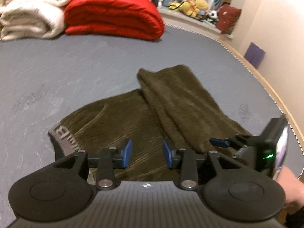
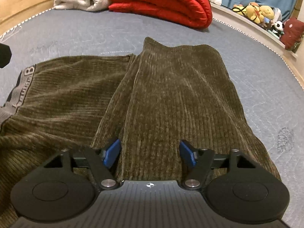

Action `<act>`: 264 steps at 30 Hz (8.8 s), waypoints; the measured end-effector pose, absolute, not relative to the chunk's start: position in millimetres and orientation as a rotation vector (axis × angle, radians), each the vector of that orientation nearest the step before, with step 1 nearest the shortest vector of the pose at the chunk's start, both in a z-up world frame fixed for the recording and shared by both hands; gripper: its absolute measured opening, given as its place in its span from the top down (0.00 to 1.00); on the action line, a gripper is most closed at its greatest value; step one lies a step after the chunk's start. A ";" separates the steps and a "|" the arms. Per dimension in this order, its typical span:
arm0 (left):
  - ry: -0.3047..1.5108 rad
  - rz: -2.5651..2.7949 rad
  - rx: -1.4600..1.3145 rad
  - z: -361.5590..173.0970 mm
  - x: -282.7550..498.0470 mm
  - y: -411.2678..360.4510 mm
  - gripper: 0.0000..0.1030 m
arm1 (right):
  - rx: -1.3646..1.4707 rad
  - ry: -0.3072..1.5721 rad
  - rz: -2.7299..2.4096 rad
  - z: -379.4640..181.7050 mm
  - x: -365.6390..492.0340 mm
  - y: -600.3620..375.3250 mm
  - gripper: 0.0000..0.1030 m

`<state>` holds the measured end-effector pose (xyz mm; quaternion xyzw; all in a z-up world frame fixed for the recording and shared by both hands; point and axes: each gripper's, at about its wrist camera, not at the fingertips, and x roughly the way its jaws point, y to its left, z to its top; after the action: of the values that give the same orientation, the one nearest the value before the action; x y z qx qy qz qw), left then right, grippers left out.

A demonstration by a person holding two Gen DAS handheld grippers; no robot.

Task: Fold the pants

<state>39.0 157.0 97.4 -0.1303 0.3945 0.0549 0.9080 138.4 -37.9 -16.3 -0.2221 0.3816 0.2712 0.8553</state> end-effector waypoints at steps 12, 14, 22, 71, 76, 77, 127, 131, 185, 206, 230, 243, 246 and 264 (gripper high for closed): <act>0.821 0.099 -0.260 90.5 30.0 160.3 0.61 | -0.327 0.772 0.609 45.4 127.1 -148.4 0.89; 0.818 0.097 -0.264 92.5 27.4 159.9 0.61 | -0.299 0.806 0.603 51.9 125.8 -186.5 0.89; 0.821 0.089 -0.308 96.4 16.2 163.5 0.61 | -0.276 1.001 0.576 31.6 101.9 -312.1 0.89; 0.861 0.174 -0.372 82.9 43.9 151.8 0.43 | -0.520 0.673 0.666 24.8 115.7 -177.6 0.92; 0.859 0.177 -0.380 84.4 41.3 153.4 0.43 | -0.319 0.675 0.511 47.4 126.5 -249.2 0.93; 0.859 0.176 -0.382 84.9 41.1 153.2 0.43 | -0.285 0.672 0.444 52.2 128.2 -265.9 0.93; 0.872 0.122 -0.411 86.7 43.8 134.8 0.40 | 1.086 0.743 -0.902 -3.9 58.3 -652.6 0.55; 0.870 0.115 -0.411 87.8 41.5 133.2 0.39 | 1.010 0.646 -0.843 12.3 63.0 -649.7 0.55; 0.926 0.111 -0.351 68.6 46.7 126.9 0.39 | 0.177 0.799 0.483 22.6 146.5 -394.9 0.38; 0.845 0.192 -0.446 95.2 43.0 182.3 0.39 | 0.105 0.829 0.432 28.1 209.7 -205.8 0.29; 0.881 0.155 -0.356 83.4 38.7 184.6 0.39 | -0.088 0.724 0.653 40.8 208.4 -157.2 0.91; 0.886 0.151 -0.351 82.3 46.8 172.3 0.39 | -0.131 0.852 1.112 36.5 160.5 -181.0 0.68; 0.895 0.146 -0.343 78.9 51.2 165.9 0.39 | 0.114 0.837 1.014 42.6 194.1 -196.0 0.25; 0.946 0.166 -0.387 60.8 77.1 160.8 0.39 | 0.578 1.222 0.418 -13.8 277.2 -204.0 0.43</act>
<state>77.1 160.8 60.8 -0.1848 0.4522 0.0794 0.8689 277.2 -204.0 -13.8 0.2656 0.5614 0.1919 0.7599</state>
